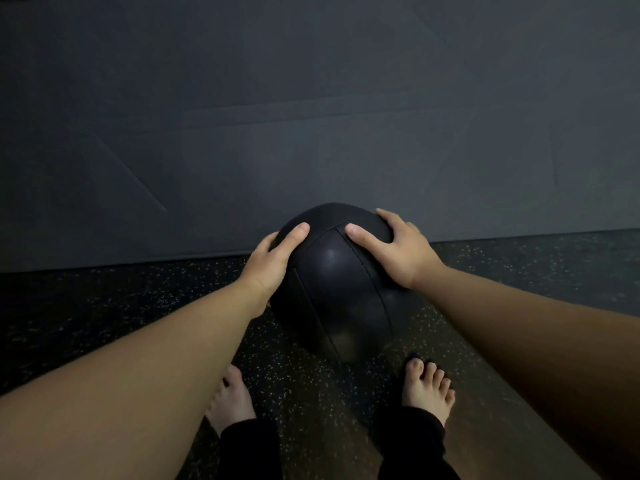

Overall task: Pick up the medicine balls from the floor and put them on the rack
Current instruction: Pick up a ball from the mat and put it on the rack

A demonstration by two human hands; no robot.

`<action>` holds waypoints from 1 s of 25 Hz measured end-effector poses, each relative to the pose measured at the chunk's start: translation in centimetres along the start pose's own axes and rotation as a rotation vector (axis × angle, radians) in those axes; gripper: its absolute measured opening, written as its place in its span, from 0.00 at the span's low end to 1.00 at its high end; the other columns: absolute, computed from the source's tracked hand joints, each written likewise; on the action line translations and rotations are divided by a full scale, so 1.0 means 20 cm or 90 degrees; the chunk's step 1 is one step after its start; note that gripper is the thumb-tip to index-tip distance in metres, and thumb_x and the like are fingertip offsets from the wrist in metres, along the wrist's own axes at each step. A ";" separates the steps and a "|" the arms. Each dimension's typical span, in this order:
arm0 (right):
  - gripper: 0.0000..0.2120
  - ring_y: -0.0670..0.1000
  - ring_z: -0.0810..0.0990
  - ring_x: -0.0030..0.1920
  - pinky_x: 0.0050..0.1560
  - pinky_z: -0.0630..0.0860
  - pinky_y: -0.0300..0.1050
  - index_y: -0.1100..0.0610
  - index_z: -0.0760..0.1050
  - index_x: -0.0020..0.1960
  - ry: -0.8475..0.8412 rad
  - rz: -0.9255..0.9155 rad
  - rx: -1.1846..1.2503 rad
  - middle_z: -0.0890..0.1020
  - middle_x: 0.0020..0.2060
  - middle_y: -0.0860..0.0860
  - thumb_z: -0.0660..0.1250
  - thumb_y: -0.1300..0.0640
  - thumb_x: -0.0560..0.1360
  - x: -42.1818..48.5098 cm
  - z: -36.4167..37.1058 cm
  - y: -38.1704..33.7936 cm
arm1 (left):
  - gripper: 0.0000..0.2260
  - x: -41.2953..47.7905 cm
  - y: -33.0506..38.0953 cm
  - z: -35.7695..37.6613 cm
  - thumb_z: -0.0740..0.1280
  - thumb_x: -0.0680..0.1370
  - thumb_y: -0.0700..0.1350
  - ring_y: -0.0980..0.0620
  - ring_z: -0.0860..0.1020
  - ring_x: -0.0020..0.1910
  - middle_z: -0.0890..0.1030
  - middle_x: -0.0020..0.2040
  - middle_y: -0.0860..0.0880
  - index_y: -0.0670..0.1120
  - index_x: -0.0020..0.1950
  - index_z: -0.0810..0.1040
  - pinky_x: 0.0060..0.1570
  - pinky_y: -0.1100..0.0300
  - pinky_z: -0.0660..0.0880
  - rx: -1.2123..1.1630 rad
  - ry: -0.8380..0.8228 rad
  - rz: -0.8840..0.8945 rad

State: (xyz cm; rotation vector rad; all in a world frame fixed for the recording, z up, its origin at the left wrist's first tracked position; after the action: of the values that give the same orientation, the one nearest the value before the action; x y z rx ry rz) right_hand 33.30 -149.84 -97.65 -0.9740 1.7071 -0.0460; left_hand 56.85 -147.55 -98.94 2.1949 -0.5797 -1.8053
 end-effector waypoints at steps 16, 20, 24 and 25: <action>0.55 0.53 0.68 0.74 0.73 0.66 0.52 0.38 0.62 0.79 0.111 -0.449 0.016 0.69 0.70 0.46 0.62 0.14 0.57 -1.38 -0.53 -2.17 | 0.40 -1.70 1.43 -1.39 0.74 0.60 0.74 0.53 0.82 0.65 0.85 0.63 0.57 0.58 0.69 0.81 0.67 0.53 0.77 -0.152 0.241 0.423; 0.59 0.55 0.68 0.74 0.75 0.65 0.54 0.38 0.63 0.79 0.120 -0.636 0.036 0.70 0.71 0.49 0.60 0.12 0.54 -2.20 -0.70 -3.10 | 0.42 -2.67 1.93 -2.03 0.75 0.60 0.74 0.53 0.82 0.65 0.86 0.64 0.54 0.55 0.71 0.82 0.71 0.52 0.76 -0.188 0.369 0.564; 0.59 0.56 0.70 0.73 0.75 0.66 0.55 0.40 0.64 0.79 0.097 -0.820 0.061 0.71 0.70 0.51 0.61 0.12 0.54 -3.14 -0.67 -3.83 | 0.24 -3.71 2.10 -2.63 0.75 0.64 0.72 0.62 0.86 0.54 0.89 0.52 0.61 0.63 0.56 0.86 0.57 0.63 0.79 -0.196 0.505 0.721; 0.58 0.56 0.70 0.72 0.75 0.66 0.55 0.40 0.64 0.78 0.084 -0.866 0.068 0.71 0.69 0.52 0.61 0.12 0.54 -3.36 -0.62 -3.97 | 0.26 -3.96 2.08 -2.76 0.74 0.64 0.72 0.64 0.85 0.53 0.89 0.52 0.62 0.62 0.57 0.86 0.54 0.65 0.78 -0.200 0.549 0.738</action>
State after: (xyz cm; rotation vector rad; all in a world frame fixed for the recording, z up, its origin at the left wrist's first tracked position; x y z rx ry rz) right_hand 71.80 -165.94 -1.59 -1.8890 0.8463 -1.0760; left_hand 92.11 -152.97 -0.04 1.5659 -0.9450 -0.2925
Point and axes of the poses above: each hand's wrist, its own x-axis towards the middle knuckle, its own z-axis out of the palm, y = z × x, the point moved 3 cm from there along x, towards the middle knuckle
